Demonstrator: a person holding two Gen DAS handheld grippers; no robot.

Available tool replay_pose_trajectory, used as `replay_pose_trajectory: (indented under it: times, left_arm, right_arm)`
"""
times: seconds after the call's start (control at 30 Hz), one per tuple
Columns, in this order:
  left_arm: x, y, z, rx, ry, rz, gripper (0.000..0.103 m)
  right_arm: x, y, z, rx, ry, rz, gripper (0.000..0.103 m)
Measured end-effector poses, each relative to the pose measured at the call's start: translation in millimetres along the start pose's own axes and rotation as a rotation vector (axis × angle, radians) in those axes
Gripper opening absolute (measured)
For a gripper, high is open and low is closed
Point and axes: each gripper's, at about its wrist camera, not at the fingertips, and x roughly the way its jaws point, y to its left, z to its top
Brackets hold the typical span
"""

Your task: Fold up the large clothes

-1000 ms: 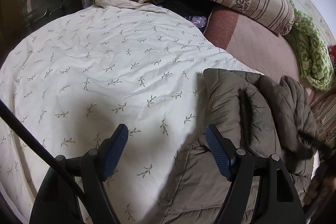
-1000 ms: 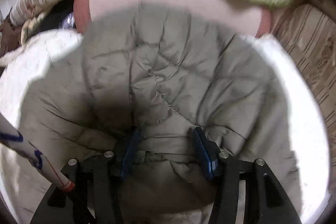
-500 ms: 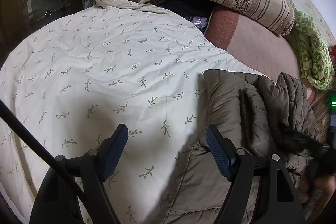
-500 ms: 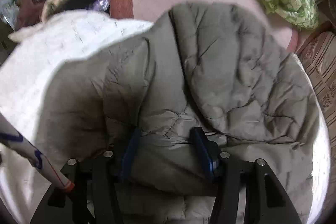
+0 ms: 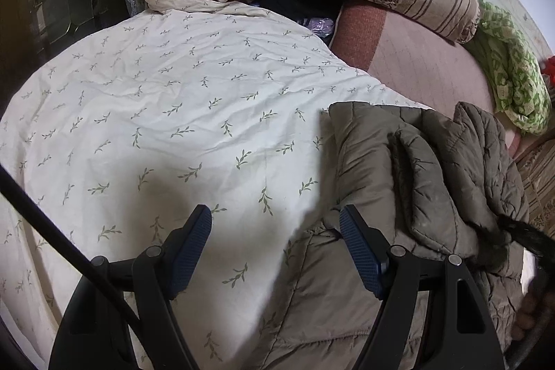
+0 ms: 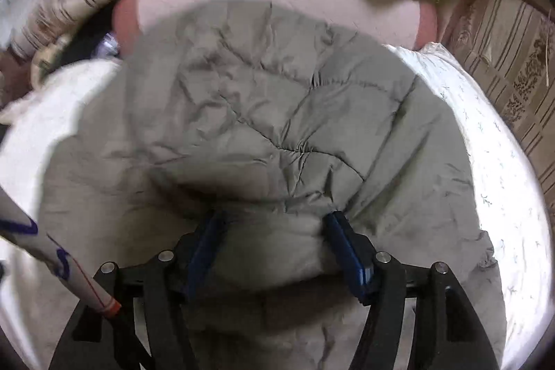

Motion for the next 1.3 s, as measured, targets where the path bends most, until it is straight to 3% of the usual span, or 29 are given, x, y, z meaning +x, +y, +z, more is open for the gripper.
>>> replay_pose_trajectory:
  times: [0.17, 0.23, 0.4, 0.53, 0.6, 0.67, 0.87, 0.97, 1.03, 1.07, 1.17, 1.3]
  left_arm:
    - [-29, 2, -7, 0.041, -0.042, -0.022, 0.076]
    - [-44, 10, -15, 0.037, -0.036, -0.069, 0.076]
    - [-76, 38, -51, -0.026, 0.019, -0.164, 0.076]
    - [-86, 58, -82, -0.048, 0.073, -0.169, 0.076]
    - [-84, 67, -96, -0.064, 0.12, -0.16, 0.076]
    - [-78, 72, -104, -0.078, 0.168, -0.209, 0.076]
    - [-42, 79, -114, -0.156, 0.293, -0.294, 0.076]
    - [-42, 72, -116, -0.117, 0.306, -0.3, 0.076]
    - [-45, 64, -124, -0.125, 0.365, -0.432, 0.076]
    - [-46, 63, -128, -0.126, 0.38, -0.462, 0.075]
    - [-56, 53, -143, -0.074, 0.375, -0.446, 0.075]
    - [-65, 59, -168, -0.092, 0.381, -0.47, 0.075]
  right_arm:
    - [-74, -44, -28, -0.035, 0.008, 0.095, 0.071]
    - [-97, -75, -46, -0.022, 0.027, 0.109, 0.072]
    - [-145, -177, -110, 0.086, 0.049, 0.064, 0.073]
    - [-154, -254, -154, 0.249, 0.053, 0.044, 0.074]
    - [-148, -279, -166, 0.318, 0.058, 0.086, 0.074]
    - [-136, -296, -180, 0.393, 0.061, 0.162, 0.074]
    - [-87, -294, -190, 0.488, 0.084, 0.344, 0.074]
    - [-71, -282, -194, 0.513, 0.11, 0.423, 0.075]
    - [-70, -272, -197, 0.494, 0.124, 0.485, 0.075]
    - [-70, -268, -199, 0.482, 0.135, 0.509, 0.075]
    - [-73, -263, -207, 0.456, 0.152, 0.536, 0.075]
    - [-74, -270, -225, 0.492, 0.194, 0.608, 0.075]
